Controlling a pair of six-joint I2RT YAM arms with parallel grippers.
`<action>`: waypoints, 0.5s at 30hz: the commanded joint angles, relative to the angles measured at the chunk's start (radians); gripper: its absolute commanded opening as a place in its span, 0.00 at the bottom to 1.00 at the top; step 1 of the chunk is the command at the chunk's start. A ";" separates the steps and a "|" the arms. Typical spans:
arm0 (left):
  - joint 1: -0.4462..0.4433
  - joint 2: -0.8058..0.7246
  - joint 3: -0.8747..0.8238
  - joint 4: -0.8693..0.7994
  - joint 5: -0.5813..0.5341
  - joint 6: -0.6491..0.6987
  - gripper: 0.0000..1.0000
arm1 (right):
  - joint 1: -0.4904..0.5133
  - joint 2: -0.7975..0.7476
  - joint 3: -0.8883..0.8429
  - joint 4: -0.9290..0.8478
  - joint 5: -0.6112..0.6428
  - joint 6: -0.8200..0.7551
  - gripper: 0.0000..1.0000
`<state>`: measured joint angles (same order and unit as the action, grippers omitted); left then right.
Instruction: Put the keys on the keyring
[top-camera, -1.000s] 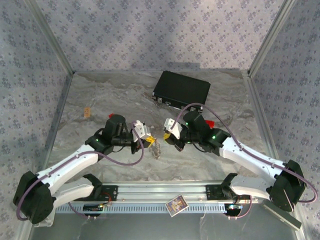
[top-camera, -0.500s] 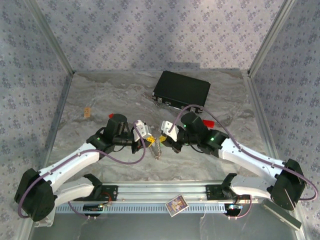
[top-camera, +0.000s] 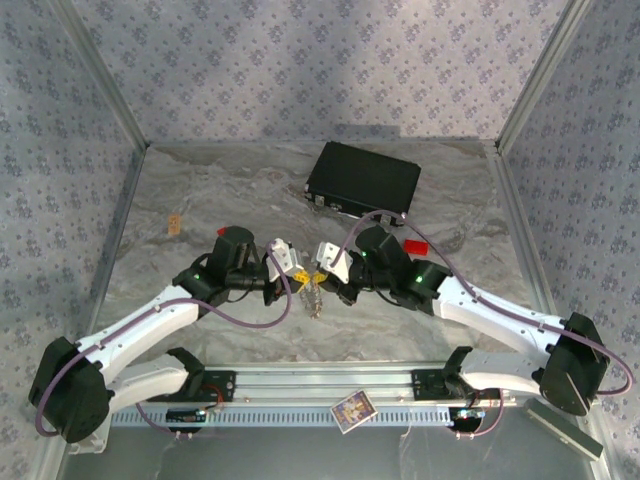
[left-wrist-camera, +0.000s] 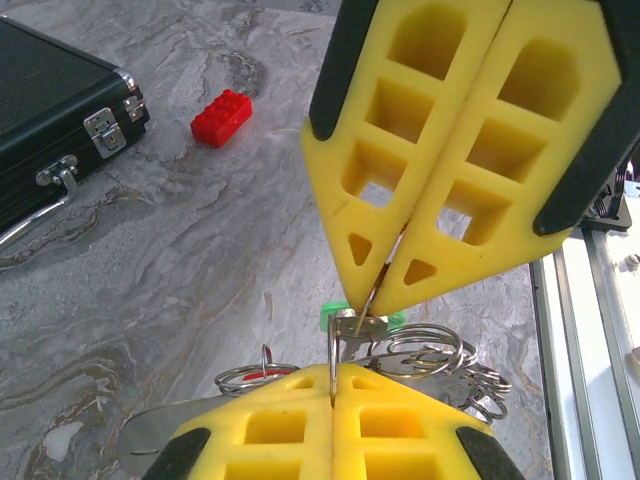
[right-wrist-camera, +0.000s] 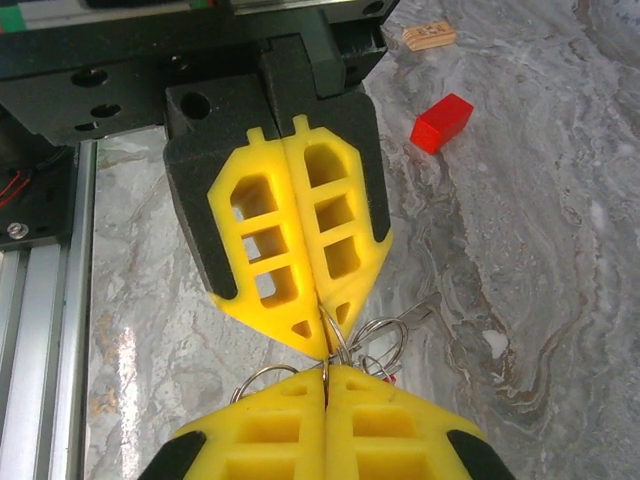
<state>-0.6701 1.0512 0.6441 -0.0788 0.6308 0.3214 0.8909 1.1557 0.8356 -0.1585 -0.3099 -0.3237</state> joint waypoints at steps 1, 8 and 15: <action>-0.009 0.001 0.042 0.027 0.008 0.011 0.00 | 0.008 -0.001 0.025 0.039 0.034 -0.008 0.00; -0.010 0.000 0.045 0.034 0.007 0.009 0.00 | 0.017 0.004 0.023 0.054 0.058 -0.008 0.00; -0.011 -0.002 0.044 0.043 0.007 0.008 0.00 | 0.025 0.010 0.022 0.068 0.093 -0.008 0.00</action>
<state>-0.6701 1.0512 0.6464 -0.0738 0.6163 0.3214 0.9089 1.1568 0.8360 -0.1200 -0.2535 -0.3237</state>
